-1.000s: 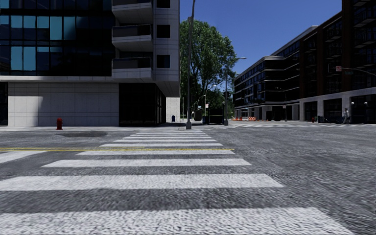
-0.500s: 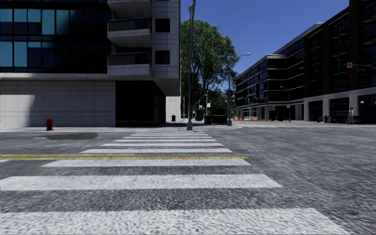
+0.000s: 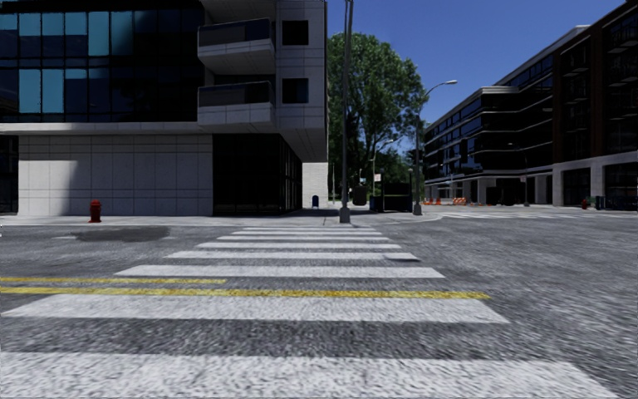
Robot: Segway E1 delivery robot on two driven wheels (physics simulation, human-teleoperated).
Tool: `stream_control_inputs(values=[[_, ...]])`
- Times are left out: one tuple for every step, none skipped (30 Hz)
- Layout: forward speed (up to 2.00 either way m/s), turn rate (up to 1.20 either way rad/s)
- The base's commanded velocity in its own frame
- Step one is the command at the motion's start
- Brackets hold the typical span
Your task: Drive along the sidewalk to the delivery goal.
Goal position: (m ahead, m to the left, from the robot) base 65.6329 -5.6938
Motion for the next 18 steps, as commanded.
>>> stream_control_inputs(values=[[2.0, 0.29], [2.0, 0.27], [2.0, 0.12], [2.0, 0.0], [2.0, 0.0], [2.0, 0.0], [2.0, 0.0], [2.0, 0.0], [2.0, 0.0], [2.0, 0.0], [2.0, 0.0], [2.0, 0.0], [2.0, 0.0], [2.0, 0.0], [2.0, 0.0], [2.0, 0.0], [2.0, 0.0], [2.0, 0.0]])
